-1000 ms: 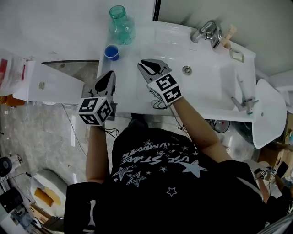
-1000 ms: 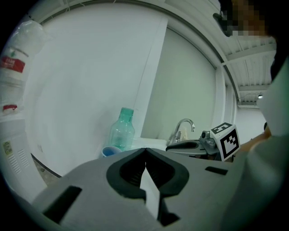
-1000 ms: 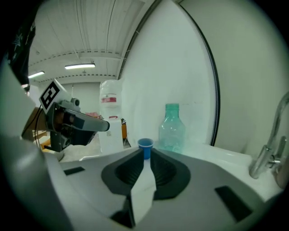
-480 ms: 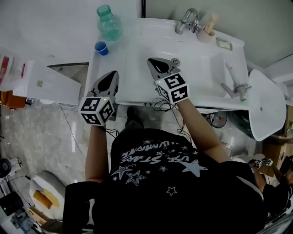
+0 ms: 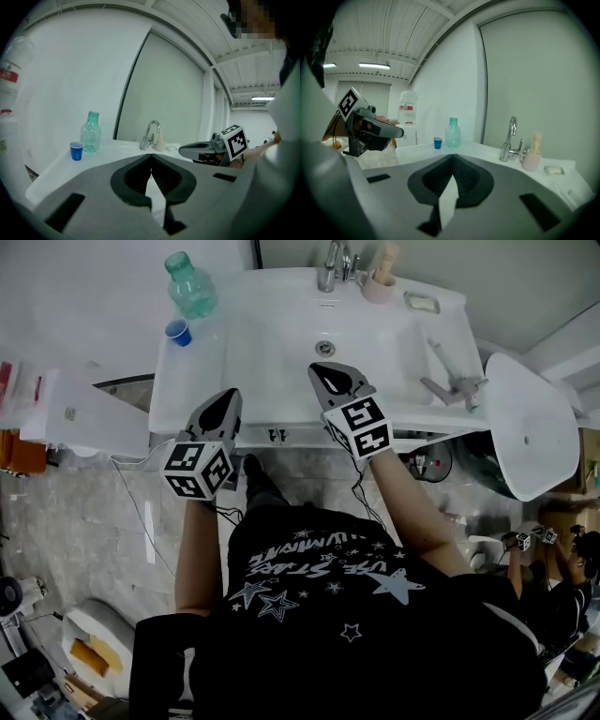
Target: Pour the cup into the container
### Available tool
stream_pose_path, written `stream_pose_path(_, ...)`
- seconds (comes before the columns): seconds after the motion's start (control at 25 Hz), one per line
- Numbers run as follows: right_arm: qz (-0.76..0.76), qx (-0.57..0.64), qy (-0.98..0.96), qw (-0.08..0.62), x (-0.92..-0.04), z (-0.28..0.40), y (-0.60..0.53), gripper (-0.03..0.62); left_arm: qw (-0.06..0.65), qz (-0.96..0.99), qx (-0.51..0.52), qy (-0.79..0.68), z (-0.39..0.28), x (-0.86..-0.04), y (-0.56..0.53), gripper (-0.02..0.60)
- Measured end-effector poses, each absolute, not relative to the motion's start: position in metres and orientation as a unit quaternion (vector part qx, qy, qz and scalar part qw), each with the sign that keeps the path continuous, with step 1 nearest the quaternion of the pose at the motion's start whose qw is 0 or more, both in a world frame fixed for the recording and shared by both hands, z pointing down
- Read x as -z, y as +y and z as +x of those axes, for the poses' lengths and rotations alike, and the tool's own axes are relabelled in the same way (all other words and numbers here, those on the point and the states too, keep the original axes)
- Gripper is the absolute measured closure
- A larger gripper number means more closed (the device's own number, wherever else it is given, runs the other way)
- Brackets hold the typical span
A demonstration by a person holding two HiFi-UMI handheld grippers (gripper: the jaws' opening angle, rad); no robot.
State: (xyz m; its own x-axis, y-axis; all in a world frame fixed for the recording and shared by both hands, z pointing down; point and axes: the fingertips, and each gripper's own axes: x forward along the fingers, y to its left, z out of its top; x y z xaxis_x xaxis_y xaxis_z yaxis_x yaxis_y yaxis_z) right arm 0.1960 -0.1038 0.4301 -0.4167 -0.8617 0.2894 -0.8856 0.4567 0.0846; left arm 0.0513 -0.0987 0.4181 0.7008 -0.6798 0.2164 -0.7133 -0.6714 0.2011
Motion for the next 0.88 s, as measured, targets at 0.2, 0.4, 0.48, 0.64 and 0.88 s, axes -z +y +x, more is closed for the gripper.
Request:
stream_pose_path(0.2,0.53,-0.043,-0.835,0.139,-0.425,0.224,-0.067,0.588,0.131,0.916,-0.063,-0.373,0.075,-0.413,-0.06,0.571)
stream_pose_path(0.4,0.541,-0.042,-0.829,0.136,-0.422,0.245,-0.041,0.588,0.137,0.916,-0.071,-0.37,0.083,-0.415,-0.029,0.571)
stream_pose_path(0.48,0.548,-0.049,-0.825,0.128,-0.422,0.253,-0.034,0.588,0.139,0.915,-0.081,-0.369,0.084,-0.418,-0.022,0.571)
stream_pose_path(0.64,0.563,-0.063,-0.816,0.116,-0.425,0.266,-0.025,0.588,0.142,0.915,-0.088,-0.366,0.088,-0.422,-0.012,0.571)
stream_pose_path(0.88,0.572,-0.062,-0.811,0.105,-0.425,0.272,-0.024,0.588,0.141,0.917,-0.088,-0.362,0.087,-0.422,-0.01,0.571)
